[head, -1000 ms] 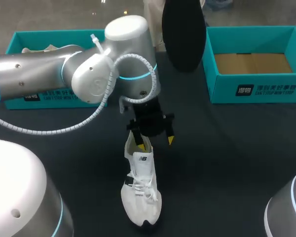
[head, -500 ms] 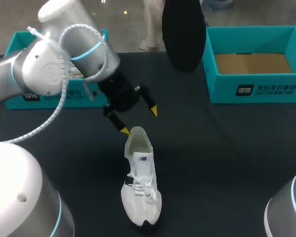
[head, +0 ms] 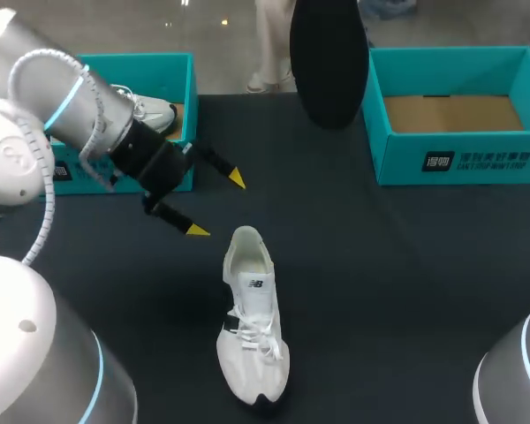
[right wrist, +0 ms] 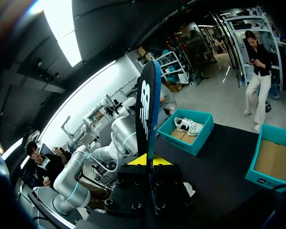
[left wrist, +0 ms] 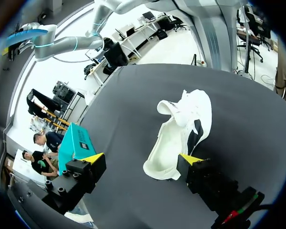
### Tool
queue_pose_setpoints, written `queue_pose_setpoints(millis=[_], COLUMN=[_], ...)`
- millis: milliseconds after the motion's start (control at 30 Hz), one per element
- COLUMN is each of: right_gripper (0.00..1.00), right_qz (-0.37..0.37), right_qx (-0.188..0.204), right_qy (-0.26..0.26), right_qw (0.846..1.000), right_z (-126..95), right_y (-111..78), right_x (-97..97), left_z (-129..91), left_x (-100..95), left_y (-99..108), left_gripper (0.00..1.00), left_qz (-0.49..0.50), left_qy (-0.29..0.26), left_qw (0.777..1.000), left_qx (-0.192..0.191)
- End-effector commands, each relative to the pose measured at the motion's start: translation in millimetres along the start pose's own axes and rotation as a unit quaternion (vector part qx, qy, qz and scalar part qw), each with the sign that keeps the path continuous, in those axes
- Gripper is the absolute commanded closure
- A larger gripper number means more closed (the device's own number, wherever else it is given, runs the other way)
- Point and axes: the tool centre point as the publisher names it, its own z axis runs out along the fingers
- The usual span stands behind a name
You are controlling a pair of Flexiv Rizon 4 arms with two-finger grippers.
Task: Take the shoe out of the shoebox, open the shoe tongue, remove and reinsert the insole, then place the shoe into the shoebox
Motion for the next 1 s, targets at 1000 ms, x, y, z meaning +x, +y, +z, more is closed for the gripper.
queue_pose_setpoints(millis=[1000], right_gripper=[1.00], right_qz=[0.001], right_qx=[0.002], right_qy=[-0.001], right_qw=[1.000], right_z=[1.8], right_y=[2.3], right_x=[-0.1], left_z=[-26.0], left_x=[-23.8], left_y=[-18.9], left_gripper=[0.00], left_qz=[0.193], left_qy=[-0.317], left_qw=[0.927], left_qx=[0.051])
